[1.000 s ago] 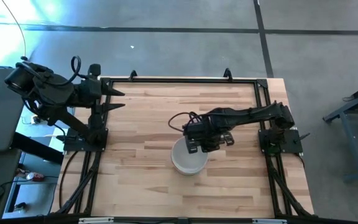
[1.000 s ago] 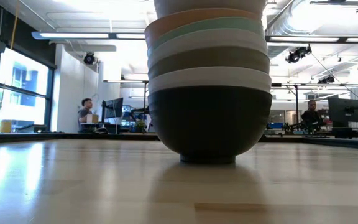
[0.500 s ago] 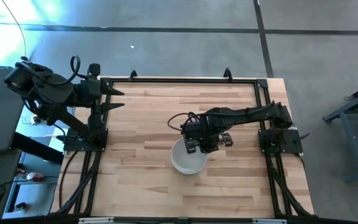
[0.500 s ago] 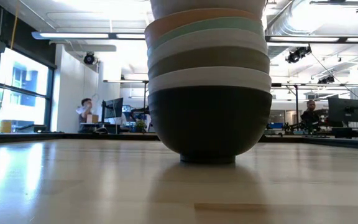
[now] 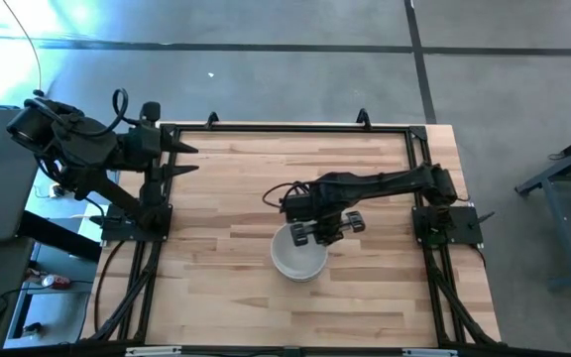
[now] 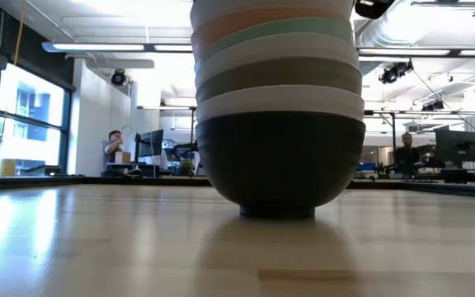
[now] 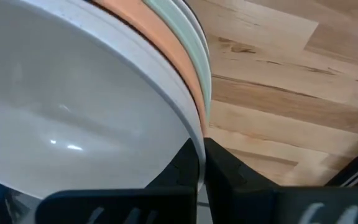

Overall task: Nest bowls inside each other
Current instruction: Stack the white bowl on top of the light orange bowl

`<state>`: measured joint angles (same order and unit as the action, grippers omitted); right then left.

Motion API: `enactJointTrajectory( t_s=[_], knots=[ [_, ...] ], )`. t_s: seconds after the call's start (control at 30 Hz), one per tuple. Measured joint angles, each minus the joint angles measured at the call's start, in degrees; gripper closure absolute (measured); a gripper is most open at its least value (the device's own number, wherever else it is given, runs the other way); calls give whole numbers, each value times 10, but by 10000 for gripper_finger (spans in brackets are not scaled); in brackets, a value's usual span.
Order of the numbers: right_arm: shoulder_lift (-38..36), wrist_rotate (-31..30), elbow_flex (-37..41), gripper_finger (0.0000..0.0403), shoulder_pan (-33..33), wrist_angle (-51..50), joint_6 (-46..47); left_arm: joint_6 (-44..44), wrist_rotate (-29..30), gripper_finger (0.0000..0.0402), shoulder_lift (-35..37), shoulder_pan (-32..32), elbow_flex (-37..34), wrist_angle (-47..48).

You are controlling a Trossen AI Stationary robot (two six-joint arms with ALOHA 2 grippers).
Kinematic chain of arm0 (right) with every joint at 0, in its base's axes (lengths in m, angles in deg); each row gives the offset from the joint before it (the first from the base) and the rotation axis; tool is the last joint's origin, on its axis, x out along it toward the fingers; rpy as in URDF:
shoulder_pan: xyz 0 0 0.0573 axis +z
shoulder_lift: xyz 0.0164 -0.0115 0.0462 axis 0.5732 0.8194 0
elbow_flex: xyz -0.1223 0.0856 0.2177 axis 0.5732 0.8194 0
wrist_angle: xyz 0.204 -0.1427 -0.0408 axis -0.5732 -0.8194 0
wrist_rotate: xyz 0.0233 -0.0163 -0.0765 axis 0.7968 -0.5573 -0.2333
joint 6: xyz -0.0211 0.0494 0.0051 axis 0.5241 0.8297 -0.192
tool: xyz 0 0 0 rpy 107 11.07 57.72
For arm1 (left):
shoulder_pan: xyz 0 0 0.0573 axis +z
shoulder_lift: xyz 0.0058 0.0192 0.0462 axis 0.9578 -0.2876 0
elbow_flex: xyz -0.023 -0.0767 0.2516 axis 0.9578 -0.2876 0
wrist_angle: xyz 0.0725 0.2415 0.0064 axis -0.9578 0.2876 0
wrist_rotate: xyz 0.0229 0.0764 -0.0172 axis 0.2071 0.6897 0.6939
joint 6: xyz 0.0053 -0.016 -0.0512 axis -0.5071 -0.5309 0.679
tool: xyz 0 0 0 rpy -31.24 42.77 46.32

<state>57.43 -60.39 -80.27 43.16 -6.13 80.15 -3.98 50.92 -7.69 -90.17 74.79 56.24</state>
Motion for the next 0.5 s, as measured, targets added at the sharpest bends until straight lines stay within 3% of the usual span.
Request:
enactJointTrajectory(
  t_s=[0.3,0.5],
  knots=[
    [4,-8,0,396,0,2,-19,1,-2,261,1,0,0,0],
    [4,-15,0,342,0,0,-23,1,-4,261,1,0,0,0]
  ],
)
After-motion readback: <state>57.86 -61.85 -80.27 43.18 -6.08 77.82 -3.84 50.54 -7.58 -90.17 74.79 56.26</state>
